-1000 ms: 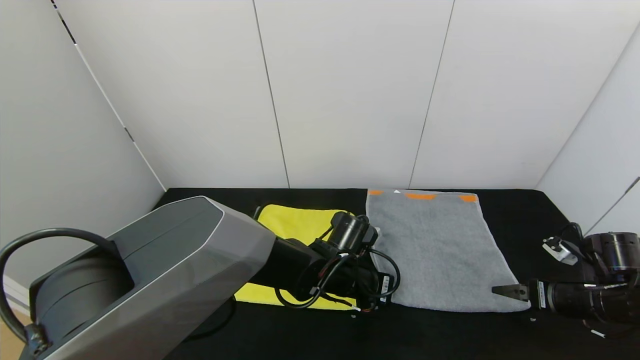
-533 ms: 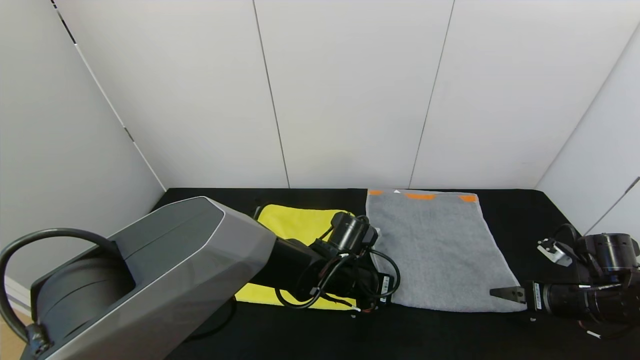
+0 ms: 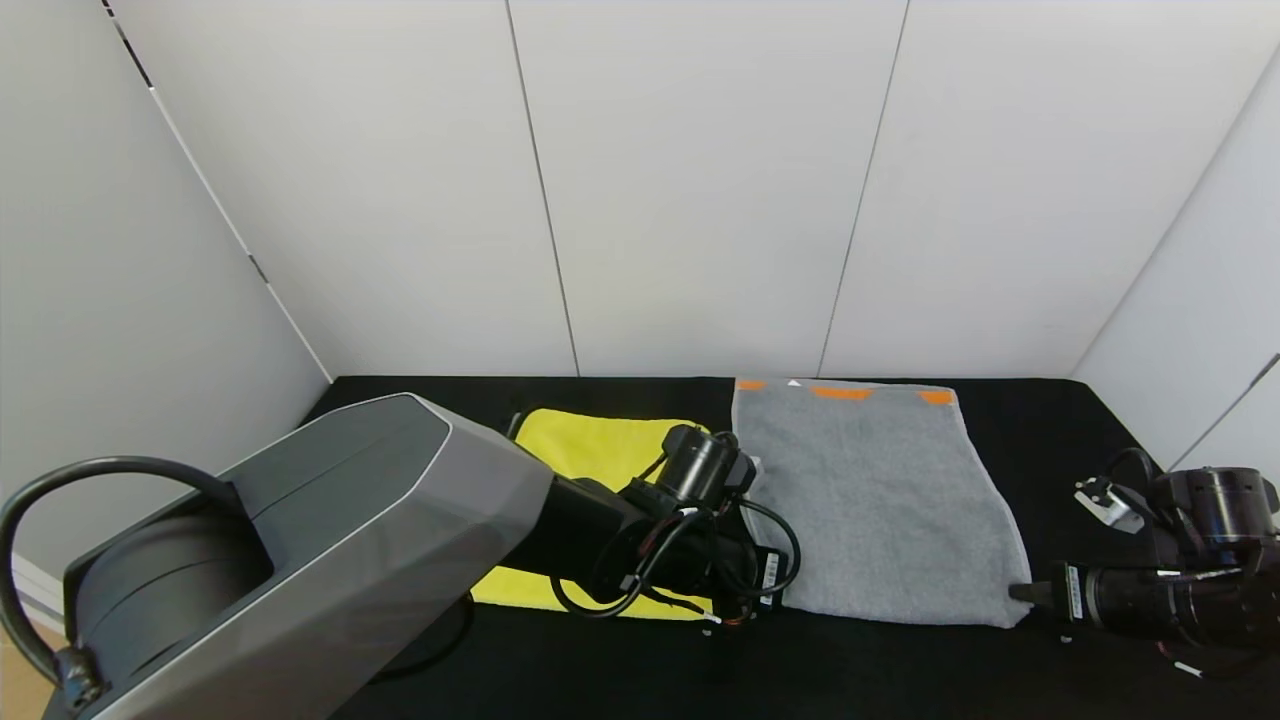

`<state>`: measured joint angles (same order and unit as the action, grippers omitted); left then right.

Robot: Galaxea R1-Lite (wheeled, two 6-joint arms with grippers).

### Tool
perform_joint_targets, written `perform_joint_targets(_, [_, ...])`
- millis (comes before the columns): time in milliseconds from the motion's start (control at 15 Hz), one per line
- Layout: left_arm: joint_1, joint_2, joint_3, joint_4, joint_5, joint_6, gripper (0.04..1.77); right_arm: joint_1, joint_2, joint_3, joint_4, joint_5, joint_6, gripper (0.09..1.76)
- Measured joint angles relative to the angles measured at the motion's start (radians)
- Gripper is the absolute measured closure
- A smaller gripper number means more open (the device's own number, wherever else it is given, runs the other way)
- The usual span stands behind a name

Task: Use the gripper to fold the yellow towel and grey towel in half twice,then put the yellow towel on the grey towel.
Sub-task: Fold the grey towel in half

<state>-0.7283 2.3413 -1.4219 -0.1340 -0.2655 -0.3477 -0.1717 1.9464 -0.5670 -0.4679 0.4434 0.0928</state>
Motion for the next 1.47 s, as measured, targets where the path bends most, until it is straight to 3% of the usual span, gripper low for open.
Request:
perform_joint_targets(933, [-0.01,-0.049,0.043,0.001,0.016,-0.015,1.68,-0.011,-0.064,0.044,0.004,0.005,0.0,1.71])
perform_joint_targets(1467, [-0.042,-0.177,0.171,0.0,0.104,-0.052,1.68,-0.007,-0.21,0.151,0.011,0.006,0.004,1.71])
